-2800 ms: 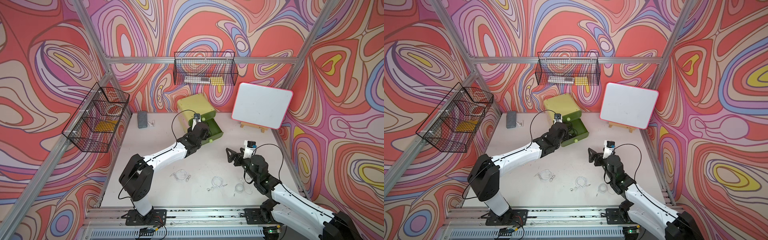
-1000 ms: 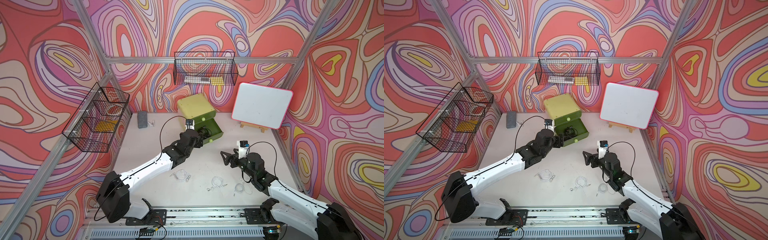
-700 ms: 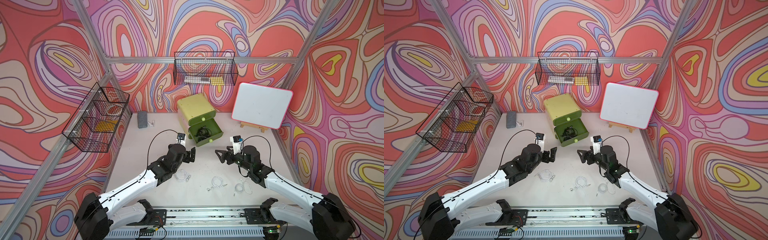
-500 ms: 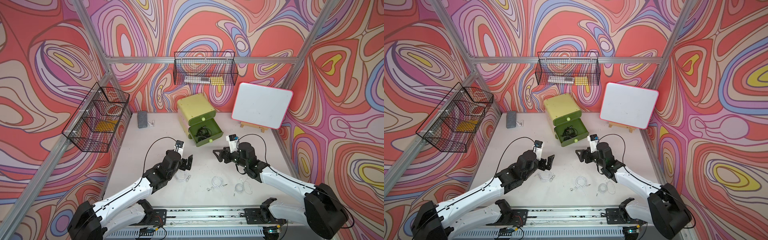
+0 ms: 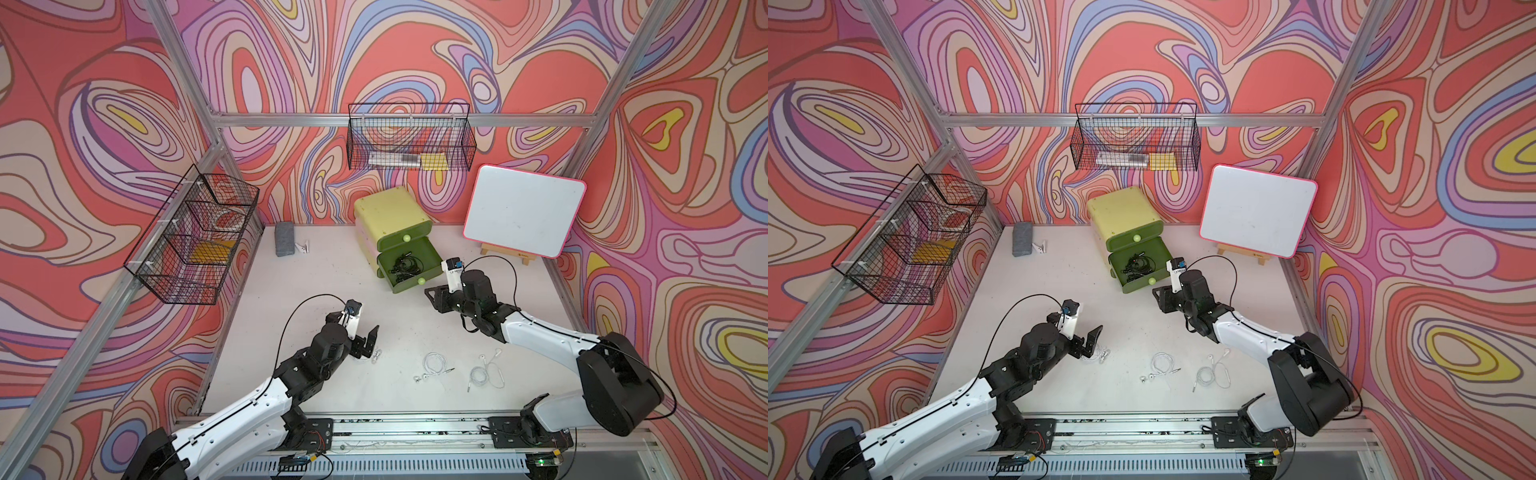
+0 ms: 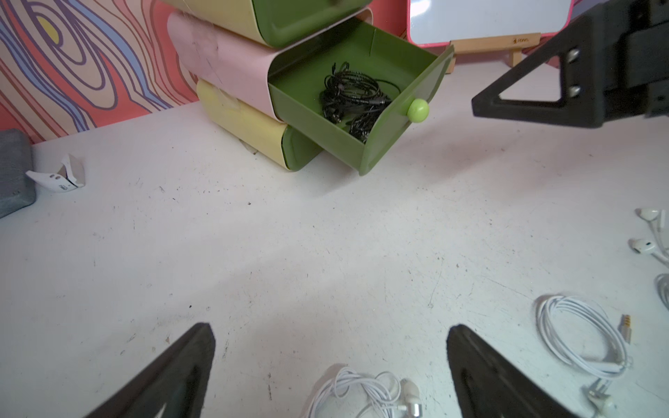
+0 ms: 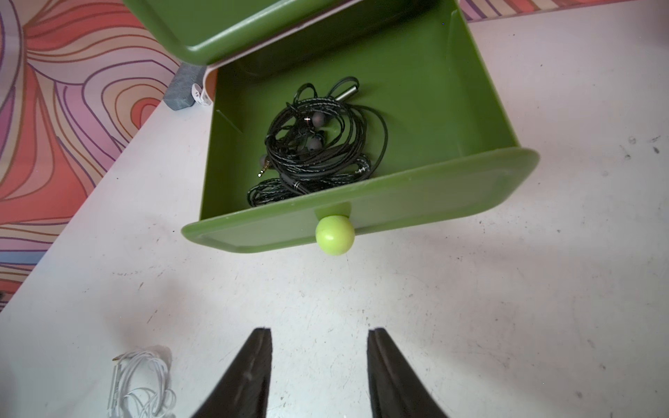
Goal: Place the wired earphones into the drawer by color
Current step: Close the drawer in the storage box.
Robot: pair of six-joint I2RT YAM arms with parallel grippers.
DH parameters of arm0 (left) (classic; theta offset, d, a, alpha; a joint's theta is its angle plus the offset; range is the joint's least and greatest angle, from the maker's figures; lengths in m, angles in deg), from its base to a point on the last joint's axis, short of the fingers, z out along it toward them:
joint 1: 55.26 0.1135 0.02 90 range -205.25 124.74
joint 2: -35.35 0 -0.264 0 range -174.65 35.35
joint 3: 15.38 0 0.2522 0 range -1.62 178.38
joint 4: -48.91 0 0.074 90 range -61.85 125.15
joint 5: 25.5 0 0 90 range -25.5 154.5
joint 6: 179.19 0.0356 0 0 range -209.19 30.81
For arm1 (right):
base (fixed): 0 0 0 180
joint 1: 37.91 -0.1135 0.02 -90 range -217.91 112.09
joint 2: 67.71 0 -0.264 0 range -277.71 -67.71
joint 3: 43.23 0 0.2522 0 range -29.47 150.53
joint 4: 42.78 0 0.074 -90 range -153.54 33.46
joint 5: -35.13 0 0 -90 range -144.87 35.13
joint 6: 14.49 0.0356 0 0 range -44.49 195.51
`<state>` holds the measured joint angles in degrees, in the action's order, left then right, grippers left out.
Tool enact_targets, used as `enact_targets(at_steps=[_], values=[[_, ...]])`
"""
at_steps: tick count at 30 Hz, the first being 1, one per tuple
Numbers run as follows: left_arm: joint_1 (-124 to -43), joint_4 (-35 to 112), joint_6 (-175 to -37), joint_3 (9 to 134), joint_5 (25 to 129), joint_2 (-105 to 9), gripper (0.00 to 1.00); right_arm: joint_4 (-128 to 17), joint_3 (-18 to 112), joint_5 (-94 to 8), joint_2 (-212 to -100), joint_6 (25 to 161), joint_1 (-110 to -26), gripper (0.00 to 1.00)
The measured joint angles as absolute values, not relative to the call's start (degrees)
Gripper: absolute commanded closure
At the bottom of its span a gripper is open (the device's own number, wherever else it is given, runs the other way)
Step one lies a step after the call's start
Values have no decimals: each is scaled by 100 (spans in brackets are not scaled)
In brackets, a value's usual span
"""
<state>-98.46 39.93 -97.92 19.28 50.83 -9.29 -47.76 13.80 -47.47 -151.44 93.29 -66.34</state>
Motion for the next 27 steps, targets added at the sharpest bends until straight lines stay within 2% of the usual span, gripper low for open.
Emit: enact_targets(at_steps=[11, 27], values=[[-9846, 4095, -9757, 1887, 4993, -864, 1, -4584, 1850, -4869, -15950, 9240, -6634, 58], [-9846, 4115, -9755, 1858, 4906, -864, 1, -4475, 2215, -4966, -16287, 9143, -6634, 57]])
